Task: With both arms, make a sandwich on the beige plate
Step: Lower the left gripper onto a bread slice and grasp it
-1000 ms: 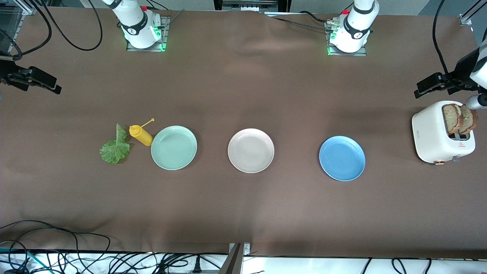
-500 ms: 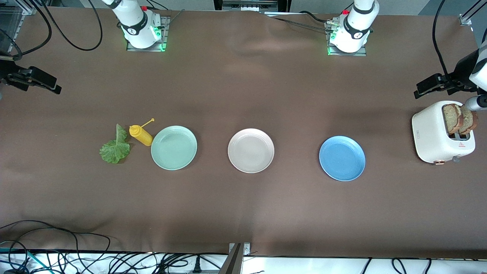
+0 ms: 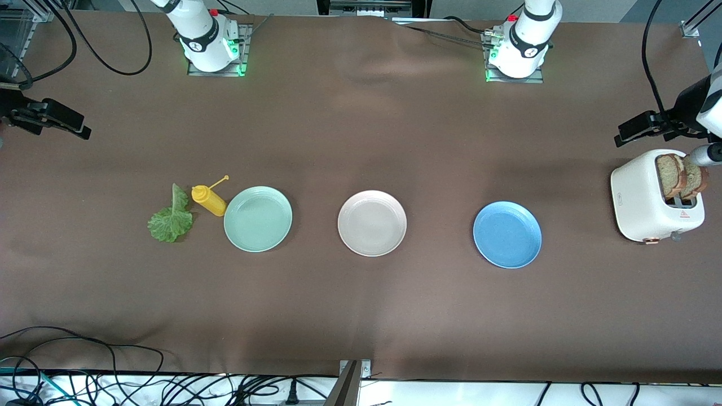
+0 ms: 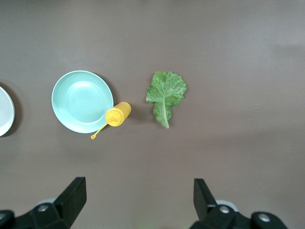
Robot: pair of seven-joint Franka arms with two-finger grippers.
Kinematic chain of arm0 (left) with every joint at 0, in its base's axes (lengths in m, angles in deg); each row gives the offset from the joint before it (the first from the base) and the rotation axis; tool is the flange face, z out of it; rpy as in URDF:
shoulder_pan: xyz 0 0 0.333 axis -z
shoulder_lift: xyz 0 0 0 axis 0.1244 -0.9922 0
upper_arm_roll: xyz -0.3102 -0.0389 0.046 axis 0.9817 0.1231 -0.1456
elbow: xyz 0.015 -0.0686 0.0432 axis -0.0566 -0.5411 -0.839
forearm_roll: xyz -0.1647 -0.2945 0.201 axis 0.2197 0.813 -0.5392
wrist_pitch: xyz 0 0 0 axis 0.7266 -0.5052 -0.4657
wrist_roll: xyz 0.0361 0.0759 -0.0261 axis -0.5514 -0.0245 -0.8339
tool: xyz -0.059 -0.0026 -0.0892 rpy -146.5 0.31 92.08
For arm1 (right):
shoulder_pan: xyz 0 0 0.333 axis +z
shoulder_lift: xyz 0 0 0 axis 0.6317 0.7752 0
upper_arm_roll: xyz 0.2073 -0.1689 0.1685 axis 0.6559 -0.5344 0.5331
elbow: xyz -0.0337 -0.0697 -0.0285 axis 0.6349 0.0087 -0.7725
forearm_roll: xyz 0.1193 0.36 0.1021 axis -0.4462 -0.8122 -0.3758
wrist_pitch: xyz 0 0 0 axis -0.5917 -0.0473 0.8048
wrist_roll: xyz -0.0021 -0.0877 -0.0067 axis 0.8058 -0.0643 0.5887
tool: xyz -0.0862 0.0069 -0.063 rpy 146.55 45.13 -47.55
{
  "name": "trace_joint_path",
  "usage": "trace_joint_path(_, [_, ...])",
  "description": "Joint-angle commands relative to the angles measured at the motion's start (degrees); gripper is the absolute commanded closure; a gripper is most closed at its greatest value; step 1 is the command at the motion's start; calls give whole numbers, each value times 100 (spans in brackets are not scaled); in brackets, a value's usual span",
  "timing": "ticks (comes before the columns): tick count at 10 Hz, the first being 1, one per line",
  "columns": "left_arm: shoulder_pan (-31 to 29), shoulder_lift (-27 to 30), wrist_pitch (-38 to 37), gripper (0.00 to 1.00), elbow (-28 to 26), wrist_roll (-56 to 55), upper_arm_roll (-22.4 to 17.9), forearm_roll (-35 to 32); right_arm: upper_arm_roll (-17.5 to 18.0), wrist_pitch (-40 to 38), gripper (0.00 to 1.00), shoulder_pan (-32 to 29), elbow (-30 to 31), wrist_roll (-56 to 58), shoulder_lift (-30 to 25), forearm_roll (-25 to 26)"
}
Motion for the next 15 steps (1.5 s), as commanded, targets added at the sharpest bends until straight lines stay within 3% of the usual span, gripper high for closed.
trace_joint_path(1, [-232, -23, -110, 0, -38, 91, -36, 39, -15, -179, 0, -26, -51, -86, -92, -63])
trace_joint_path(4, [-821, -374, 109, 0, -160, 934, -36, 30, -6, -188, 0, -26, -42, -95, -92, -63])
trace_joint_path(7, [-1409, -401, 977, 0, -1063, 1802, -36, 4, 2, -188, 0, -17, -42, -95, -92, -54])
trace_joint_path(9, [-1499, -462, 1173, 0, -1425, 2130, -36, -223, 2, -188, 0, -17, -33, -95, -92, -54])
trace_joint_path(15, [-2026, -831, 1858, 0, -1638, 3308, -36, -664, 11, -188, 0, -17, -33, -77, -83, -46])
